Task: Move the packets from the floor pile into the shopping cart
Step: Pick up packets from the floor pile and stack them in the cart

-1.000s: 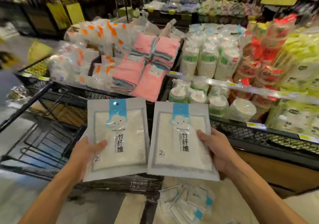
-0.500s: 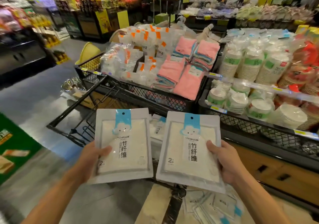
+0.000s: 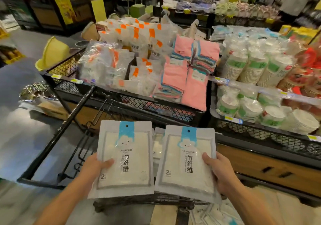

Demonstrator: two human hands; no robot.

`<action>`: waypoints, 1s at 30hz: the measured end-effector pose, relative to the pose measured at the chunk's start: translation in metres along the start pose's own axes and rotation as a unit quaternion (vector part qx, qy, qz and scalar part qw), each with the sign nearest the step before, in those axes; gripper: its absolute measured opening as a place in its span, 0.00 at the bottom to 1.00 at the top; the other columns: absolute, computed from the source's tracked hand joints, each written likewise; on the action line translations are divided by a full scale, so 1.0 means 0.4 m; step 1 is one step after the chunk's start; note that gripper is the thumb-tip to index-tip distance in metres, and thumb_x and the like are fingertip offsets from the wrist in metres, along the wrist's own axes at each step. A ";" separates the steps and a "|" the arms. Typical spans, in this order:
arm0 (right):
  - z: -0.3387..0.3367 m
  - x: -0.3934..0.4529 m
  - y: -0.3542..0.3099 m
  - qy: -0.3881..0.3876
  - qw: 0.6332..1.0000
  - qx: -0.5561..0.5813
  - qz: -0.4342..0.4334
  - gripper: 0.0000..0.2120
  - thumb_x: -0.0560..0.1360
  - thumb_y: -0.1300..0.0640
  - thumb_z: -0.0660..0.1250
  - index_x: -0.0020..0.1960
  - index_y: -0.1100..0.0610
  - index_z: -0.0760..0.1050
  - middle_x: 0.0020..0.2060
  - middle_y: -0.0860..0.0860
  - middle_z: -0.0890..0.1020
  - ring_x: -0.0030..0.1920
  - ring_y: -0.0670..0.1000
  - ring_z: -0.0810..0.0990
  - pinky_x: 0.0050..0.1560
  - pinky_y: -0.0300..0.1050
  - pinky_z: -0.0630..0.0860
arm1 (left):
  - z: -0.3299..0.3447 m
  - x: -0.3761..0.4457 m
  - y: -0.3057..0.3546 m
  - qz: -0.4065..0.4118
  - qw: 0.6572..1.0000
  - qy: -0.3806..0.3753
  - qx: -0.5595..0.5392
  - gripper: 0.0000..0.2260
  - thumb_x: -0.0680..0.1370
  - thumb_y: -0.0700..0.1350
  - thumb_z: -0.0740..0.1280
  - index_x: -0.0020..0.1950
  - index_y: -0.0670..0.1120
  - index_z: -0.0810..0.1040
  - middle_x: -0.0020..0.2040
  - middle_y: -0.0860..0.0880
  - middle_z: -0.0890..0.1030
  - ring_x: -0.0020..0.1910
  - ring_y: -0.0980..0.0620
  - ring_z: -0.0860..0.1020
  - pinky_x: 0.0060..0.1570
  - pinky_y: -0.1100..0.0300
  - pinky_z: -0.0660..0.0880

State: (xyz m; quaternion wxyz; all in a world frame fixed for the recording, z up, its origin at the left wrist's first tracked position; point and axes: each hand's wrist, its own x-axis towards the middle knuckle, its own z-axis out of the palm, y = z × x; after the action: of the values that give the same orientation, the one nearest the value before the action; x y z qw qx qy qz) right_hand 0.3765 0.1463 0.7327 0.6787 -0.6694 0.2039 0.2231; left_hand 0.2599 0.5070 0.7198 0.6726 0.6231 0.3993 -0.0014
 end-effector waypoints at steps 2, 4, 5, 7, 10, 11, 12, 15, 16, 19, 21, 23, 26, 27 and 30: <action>0.045 0.036 0.006 0.023 1.000 -0.004 0.002 0.08 0.82 0.60 0.67 0.60 0.60 0.78 0.47 0.57 0.88 0.47 0.60 0.88 0.47 0.60 0.85 | -0.015 0.082 0.015 0.000 0.999 -0.026 0.019 0.09 0.78 0.33 0.69 0.56 0.43 0.80 0.46 0.43 0.87 0.48 0.39 0.85 0.46 0.46 0.81; 0.079 0.071 0.008 0.043 0.999 -0.007 0.010 0.08 0.82 0.60 0.68 0.60 0.60 0.78 0.47 0.57 0.88 0.46 0.60 0.88 0.46 0.59 0.85 | -0.025 0.162 0.019 -0.008 0.999 -0.037 0.029 0.09 0.78 0.34 0.70 0.57 0.44 0.80 0.46 0.44 0.88 0.47 0.41 0.86 0.44 0.46 0.82; 0.091 0.088 0.009 0.050 0.999 -0.009 0.015 0.08 0.82 0.60 0.68 0.60 0.60 0.78 0.47 0.57 0.88 0.46 0.60 0.88 0.45 0.59 0.84 | -0.025 0.200 0.019 -0.015 0.998 -0.042 0.036 0.10 0.78 0.34 0.70 0.58 0.44 0.80 0.48 0.44 0.87 0.48 0.41 0.86 0.46 0.44 0.82; 0.110 0.126 0.010 0.057 0.998 -0.015 0.027 0.08 0.82 0.60 0.68 0.60 0.60 0.78 0.47 0.58 0.88 0.46 0.60 0.88 0.46 0.60 0.85 | -0.021 0.265 0.015 -0.026 0.997 -0.053 0.049 0.11 0.78 0.34 0.70 0.59 0.44 0.80 0.50 0.44 0.87 0.48 0.41 0.86 0.48 0.43 0.82; 0.135 0.200 0.010 0.054 0.997 -0.034 0.045 0.08 0.82 0.60 0.67 0.60 0.59 0.78 0.47 0.58 0.88 0.46 0.60 0.88 0.47 0.62 0.85 | 0.003 0.347 0.002 -0.035 0.996 -0.059 0.064 0.10 0.79 0.33 0.69 0.57 0.45 0.81 0.48 0.45 0.87 0.46 0.44 0.86 0.41 0.51 0.81; 0.142 0.233 0.015 0.054 0.996 -0.044 0.053 0.08 0.82 0.60 0.68 0.60 0.59 0.78 0.48 0.57 0.88 0.47 0.60 0.88 0.47 0.63 0.85 | 0.014 0.375 -0.006 -0.040 0.995 -0.052 0.071 0.10 0.78 0.33 0.69 0.57 0.45 0.81 0.48 0.45 0.87 0.46 0.45 0.86 0.40 0.53 0.80; 0.148 0.268 0.022 0.052 0.995 -0.056 0.061 0.09 0.81 0.60 0.68 0.61 0.59 0.77 0.48 0.57 0.88 0.47 0.60 0.88 0.48 0.63 0.85 | 0.023 0.404 -0.015 -0.047 0.995 -0.047 0.076 0.10 0.78 0.33 0.70 0.57 0.44 0.81 0.49 0.45 0.87 0.47 0.45 0.85 0.39 0.55 0.79; 0.170 0.391 0.047 0.032 0.992 -0.095 0.079 0.09 0.80 0.61 0.69 0.60 0.60 0.78 0.48 0.57 0.88 0.47 0.59 0.88 0.49 0.63 0.84 | 0.052 0.500 -0.054 -0.073 0.993 -0.038 0.089 0.11 0.77 0.33 0.71 0.58 0.44 0.81 0.47 0.47 0.87 0.45 0.47 0.85 0.36 0.57 0.78; 0.178 0.437 0.059 0.031 0.991 -0.104 0.084 0.09 0.80 0.61 0.70 0.60 0.60 0.78 0.49 0.58 0.88 0.47 0.59 0.88 0.50 0.63 0.84 | 0.060 0.531 -0.066 -0.079 0.992 -0.031 0.098 0.11 0.76 0.34 0.72 0.58 0.44 0.81 0.45 0.48 0.86 0.44 0.48 0.85 0.35 0.58 0.78; 0.206 0.563 0.100 0.030 0.987 -0.121 0.099 0.09 0.79 0.62 0.71 0.59 0.58 0.77 0.49 0.57 0.88 0.48 0.60 0.88 0.50 0.62 0.84 | 0.082 0.631 -0.100 -0.102 0.988 -0.017 0.118 0.12 0.76 0.35 0.73 0.58 0.43 0.80 0.48 0.46 0.86 0.46 0.46 0.84 0.41 0.54 0.81; 0.227 0.642 0.131 0.029 0.986 -0.124 0.111 0.12 0.79 0.61 0.72 0.61 0.58 0.77 0.50 0.56 0.87 0.49 0.59 0.87 0.51 0.62 0.84 | 0.092 0.700 -0.128 -0.108 0.984 -0.032 0.138 0.13 0.75 0.35 0.74 0.59 0.43 0.80 0.52 0.43 0.86 0.49 0.43 0.85 0.51 0.46 0.82; 0.245 0.703 0.167 0.027 0.983 -0.132 0.125 0.13 0.79 0.60 0.72 0.62 0.57 0.77 0.52 0.56 0.87 0.50 0.59 0.87 0.52 0.61 0.84 | 0.111 0.754 -0.158 -0.106 0.982 -0.037 0.155 0.13 0.75 0.36 0.74 0.59 0.43 0.81 0.54 0.42 0.85 0.49 0.44 0.84 0.51 0.49 0.83; 0.266 0.768 0.223 0.031 0.980 -0.122 0.151 0.14 0.79 0.61 0.72 0.63 0.58 0.76 0.53 0.56 0.86 0.50 0.58 0.87 0.50 0.59 0.84 | 0.141 0.808 -0.198 -0.126 0.974 -0.034 0.185 0.08 0.77 0.38 0.73 0.55 0.46 0.79 0.51 0.44 0.84 0.44 0.50 0.82 0.39 0.63 0.81; 0.271 0.783 0.241 0.041 0.979 -0.124 0.154 0.16 0.78 0.61 0.73 0.65 0.59 0.76 0.53 0.56 0.86 0.51 0.59 0.86 0.52 0.60 0.84 | 0.149 0.824 -0.215 -0.135 0.972 -0.027 0.190 0.09 0.77 0.39 0.74 0.55 0.46 0.79 0.52 0.44 0.84 0.46 0.48 0.82 0.44 0.58 0.82; 0.283 0.804 0.286 0.098 0.969 -0.193 0.123 0.14 0.76 0.62 0.75 0.61 0.60 0.79 0.52 0.55 0.86 0.51 0.58 0.85 0.56 0.61 0.83 | 0.173 0.845 -0.256 -0.126 0.947 0.019 0.295 0.14 0.76 0.46 0.75 0.57 0.45 0.74 0.53 0.46 0.80 0.51 0.45 0.79 0.46 0.51 0.77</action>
State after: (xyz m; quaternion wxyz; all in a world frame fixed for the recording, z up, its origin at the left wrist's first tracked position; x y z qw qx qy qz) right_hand 0.5712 0.2694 0.4564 0.4811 -0.7759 0.3033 0.2730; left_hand 0.4762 0.5936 0.4451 0.4453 0.7379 0.4694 -0.1919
